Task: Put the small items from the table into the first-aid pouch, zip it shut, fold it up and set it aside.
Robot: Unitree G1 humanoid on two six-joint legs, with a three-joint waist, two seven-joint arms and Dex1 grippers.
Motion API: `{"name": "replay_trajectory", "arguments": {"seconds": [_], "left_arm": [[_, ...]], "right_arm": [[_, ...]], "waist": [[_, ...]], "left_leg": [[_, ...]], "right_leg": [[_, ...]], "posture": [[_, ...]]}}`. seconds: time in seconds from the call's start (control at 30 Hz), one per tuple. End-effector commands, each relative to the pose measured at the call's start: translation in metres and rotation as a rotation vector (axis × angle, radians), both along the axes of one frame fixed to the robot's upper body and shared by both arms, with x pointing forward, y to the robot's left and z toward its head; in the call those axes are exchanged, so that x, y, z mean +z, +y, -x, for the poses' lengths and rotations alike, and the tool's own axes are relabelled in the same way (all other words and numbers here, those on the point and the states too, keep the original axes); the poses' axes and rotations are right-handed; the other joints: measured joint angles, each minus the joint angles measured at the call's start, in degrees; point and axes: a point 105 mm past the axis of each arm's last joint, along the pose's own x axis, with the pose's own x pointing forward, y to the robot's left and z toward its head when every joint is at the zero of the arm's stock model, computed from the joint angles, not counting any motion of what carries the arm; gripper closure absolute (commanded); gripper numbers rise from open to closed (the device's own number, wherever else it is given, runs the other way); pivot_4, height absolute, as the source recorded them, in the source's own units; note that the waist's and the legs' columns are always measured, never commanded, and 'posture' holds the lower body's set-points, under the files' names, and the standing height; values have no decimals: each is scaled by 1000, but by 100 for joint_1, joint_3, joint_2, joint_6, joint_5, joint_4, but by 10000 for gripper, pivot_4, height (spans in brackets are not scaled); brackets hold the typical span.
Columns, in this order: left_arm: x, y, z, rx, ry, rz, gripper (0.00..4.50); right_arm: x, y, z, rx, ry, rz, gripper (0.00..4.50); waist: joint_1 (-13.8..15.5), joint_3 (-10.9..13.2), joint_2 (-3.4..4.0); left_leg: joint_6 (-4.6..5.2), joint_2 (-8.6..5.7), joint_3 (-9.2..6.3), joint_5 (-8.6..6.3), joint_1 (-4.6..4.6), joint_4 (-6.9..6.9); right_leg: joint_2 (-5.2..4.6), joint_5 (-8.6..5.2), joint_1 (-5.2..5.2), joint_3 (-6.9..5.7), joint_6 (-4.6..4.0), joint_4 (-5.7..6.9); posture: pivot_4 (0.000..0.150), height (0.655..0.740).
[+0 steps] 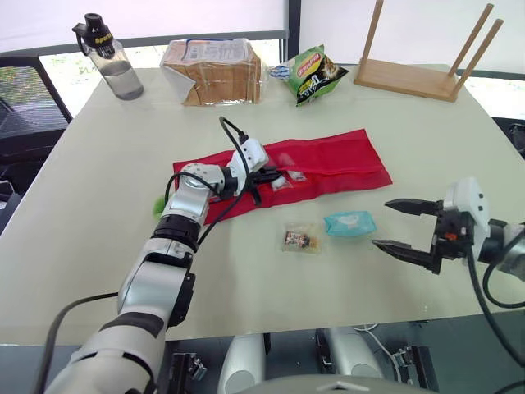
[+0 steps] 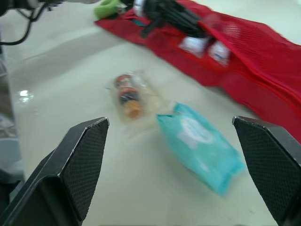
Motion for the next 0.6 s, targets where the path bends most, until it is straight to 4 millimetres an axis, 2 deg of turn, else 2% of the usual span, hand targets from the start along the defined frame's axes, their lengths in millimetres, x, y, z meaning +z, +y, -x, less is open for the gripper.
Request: {"name": "replay_trajectory", "arguments": {"seconds": [0.03,0.13,0.27,0.37,0.47,0.6], "left_arm": [[2,9,-3,25,-9,-17,45000],[2,6,-3,16,-12,-23,45000],[3,3,-2,8,-15,-24,45000],[4,0,-2,4,-20,-21,45000],[7,-3,-3,2,-28,-8,45000],[9,-5,-3,3,-30,2,45000]], "right_arm": [[-19,41,-2,80,-38,70,107],[-41,75,-17,120,-17,110,107],[-47,92,-35,130,-23,144,107],[-58,93,-43,143,-13,209,107],[-64,90,-43,160,9,235,8277],[-58,89,-46,138,16,206,27373]], "waist": [[7,-1,-1],[-9,-1,-2],[53,1,-1],[54,1,-2],[51,1,-2],[43,1,-2]], "left_leg": [[0,1,1,0,1,0],[0,1,-1,0,-1,2],[0,0,-5,0,-9,5],[0,-4,-1,0,-14,13],[0,-4,-6,0,-11,14],[0,-3,-8,0,-11,12]], "right_leg": [[1,-1,0,2,1,0],[2,-1,-1,0,0,-2],[0,5,-2,-8,-10,-3],[-7,12,-1,-6,-20,-6],[-5,12,-1,-11,-20,-2],[-4,12,-1,-12,-20,0]], "posture": [[1500,7400],[1500,7400],[1500,7400],[1500,7400],[1500,7400],[1500,7400]]}}
